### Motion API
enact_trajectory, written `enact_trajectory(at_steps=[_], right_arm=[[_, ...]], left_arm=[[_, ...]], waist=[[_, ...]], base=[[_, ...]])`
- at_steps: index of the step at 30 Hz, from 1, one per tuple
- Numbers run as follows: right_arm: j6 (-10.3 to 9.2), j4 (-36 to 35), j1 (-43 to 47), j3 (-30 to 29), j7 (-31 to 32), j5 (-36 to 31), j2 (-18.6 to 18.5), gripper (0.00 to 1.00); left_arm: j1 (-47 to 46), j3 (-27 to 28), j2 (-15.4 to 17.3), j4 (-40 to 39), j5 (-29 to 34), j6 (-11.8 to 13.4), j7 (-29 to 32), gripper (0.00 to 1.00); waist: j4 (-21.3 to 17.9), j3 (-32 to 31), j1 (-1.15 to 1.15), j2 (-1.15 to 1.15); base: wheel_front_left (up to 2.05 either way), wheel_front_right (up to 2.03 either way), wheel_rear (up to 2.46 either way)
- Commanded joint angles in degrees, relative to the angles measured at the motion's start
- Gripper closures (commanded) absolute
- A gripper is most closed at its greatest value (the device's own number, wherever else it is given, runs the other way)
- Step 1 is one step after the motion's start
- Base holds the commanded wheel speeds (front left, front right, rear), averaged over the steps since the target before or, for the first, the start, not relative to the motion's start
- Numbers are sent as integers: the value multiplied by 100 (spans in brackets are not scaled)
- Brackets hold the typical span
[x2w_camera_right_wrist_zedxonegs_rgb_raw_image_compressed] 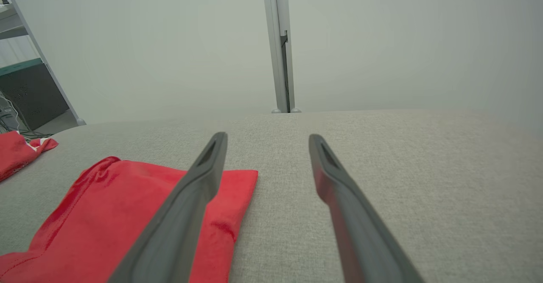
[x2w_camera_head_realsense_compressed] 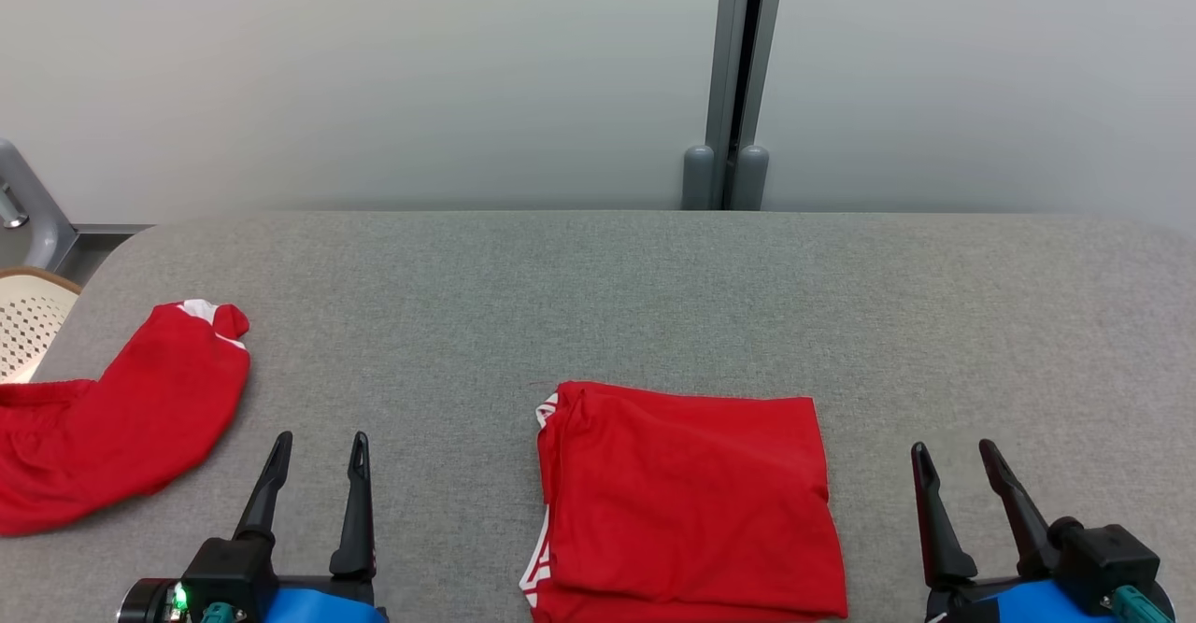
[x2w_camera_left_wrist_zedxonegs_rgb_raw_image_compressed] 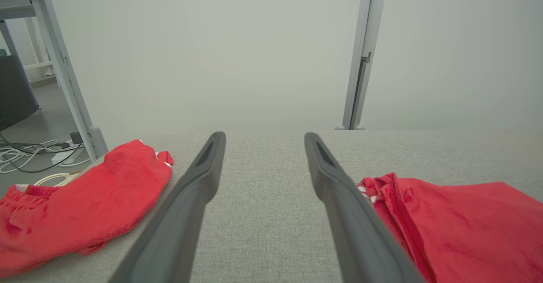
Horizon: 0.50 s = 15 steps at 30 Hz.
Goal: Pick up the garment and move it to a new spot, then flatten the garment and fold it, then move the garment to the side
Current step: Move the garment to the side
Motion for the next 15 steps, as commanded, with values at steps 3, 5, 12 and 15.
enact_trajectory(at_steps=[3,5,12,15], right_arm=[[1,124,116,14,-18,92,13,0],[1,160,117,17,-18,98,13,0],[1,213,68,16,-18,94,14,0],[1,210,61,36,-18,100,14,0]], left_arm=[[74,11,21,26,50,14,-27,0],[100,8,18,35,57,20,-27,0],[131,-3,9,36,45,40,-27,0],[136,0,8,43,40,45,-27,0]], waist=[[18,-17,0,0],[24,-20,0,0],[24,-19,0,0],[24,-15,0,0]], base=[[0,0,0],[0,0,0],[0,0,0],[0,0,0]])
